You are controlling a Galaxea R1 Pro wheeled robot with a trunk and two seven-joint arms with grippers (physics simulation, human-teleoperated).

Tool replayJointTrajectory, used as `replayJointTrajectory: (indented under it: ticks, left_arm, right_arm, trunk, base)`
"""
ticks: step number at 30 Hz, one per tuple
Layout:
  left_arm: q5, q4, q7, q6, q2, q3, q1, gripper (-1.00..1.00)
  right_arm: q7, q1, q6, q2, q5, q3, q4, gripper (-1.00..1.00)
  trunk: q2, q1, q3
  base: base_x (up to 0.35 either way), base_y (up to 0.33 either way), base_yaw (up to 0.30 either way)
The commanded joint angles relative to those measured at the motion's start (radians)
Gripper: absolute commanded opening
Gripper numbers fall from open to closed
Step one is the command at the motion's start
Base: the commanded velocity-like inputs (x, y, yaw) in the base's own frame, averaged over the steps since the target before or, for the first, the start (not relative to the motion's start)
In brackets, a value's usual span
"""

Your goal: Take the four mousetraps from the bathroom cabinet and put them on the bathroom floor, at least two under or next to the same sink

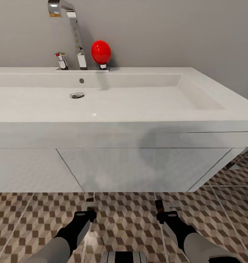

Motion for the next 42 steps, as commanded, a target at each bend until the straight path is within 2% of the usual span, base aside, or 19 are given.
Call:
replayJointTrajectory:
  ticks: [1, 26, 36, 42]
  left_arm:
    - [-0.006, -0.002, 0.001, 0.006, -0.001, 0.003, 0.000, -1.00]
    - [-0.006, -0.002, 0.003, 0.007, -0.002, 0.001, 0.000, -1.00]
    - [-0.006, -0.005, 0.006, 0.006, -0.002, 0.002, 0.000, -1.00]
    - [-0.006, -0.006, 0.007, 0.006, -0.002, 0.001, 0.000, -1.00]
  right_arm:
    - [-0.005, 0.000, 0.009, 0.000, 0.006, 0.006, -0.002, -1.00]
    - [-0.005, 0.000, 0.009, 0.000, 0.008, 0.007, -0.004, -1.00]
    - [-0.005, 0.000, 0.008, 0.000, 0.009, 0.007, -0.004, -1.00]
    - [-0.005, 0.000, 0.007, 0.000, 0.009, 0.007, -0.004, -1.00]
  trunk:
    - [-0.001, 0.000, -0.005]
    - [-0.006, 0.011, -0.101]
    - [-0.006, 0.011, -0.101]
    - [-0.008, 0.014, -0.125]
  base:
    - [0.000, 0.000, 0.000]
    - [0.000, 0.000, 0.000]
    - [0.000, 0.000, 0.000]
    - [0.000, 0.000, 0.000]
